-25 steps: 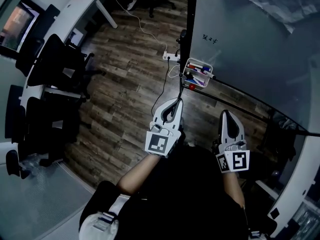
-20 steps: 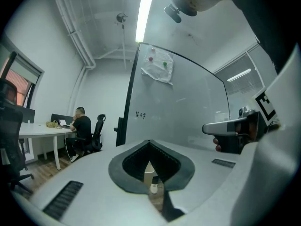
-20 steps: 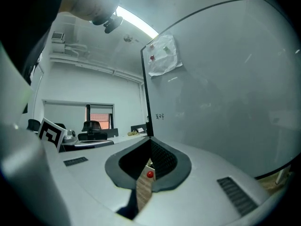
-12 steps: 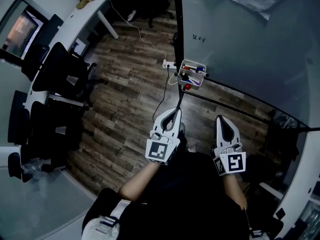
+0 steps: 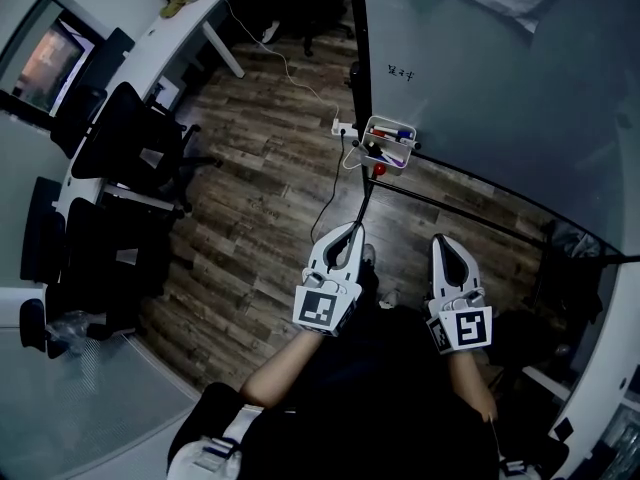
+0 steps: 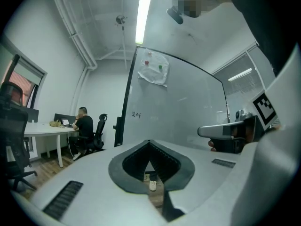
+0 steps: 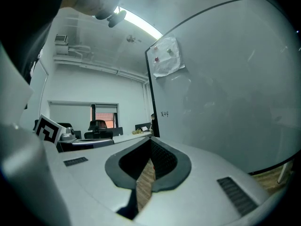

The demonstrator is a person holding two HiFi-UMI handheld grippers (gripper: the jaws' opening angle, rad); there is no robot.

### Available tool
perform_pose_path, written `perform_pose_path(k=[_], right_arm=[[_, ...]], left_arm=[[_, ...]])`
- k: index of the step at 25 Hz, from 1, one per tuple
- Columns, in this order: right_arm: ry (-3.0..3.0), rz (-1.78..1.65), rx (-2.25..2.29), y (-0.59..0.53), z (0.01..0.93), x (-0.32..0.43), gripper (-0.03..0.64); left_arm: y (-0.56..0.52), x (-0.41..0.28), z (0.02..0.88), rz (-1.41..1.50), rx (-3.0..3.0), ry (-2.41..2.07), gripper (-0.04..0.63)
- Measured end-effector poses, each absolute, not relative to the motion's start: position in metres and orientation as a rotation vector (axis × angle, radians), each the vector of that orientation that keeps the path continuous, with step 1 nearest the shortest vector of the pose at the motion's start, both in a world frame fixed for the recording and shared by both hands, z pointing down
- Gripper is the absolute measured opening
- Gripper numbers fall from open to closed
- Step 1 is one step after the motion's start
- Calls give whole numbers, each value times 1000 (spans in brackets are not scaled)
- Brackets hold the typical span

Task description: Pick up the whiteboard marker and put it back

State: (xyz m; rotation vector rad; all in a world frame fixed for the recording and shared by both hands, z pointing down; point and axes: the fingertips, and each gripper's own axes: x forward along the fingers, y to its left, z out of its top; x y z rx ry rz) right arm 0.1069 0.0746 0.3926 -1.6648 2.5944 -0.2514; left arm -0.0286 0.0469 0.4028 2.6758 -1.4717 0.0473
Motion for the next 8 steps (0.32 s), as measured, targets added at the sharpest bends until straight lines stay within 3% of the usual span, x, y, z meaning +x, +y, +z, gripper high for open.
perform_pose_path(k=[8], right_arm=[[2544,-228,-1631,74,377,105,14]], left_arm=[[49,-31,401,42,2664,-1485,8]])
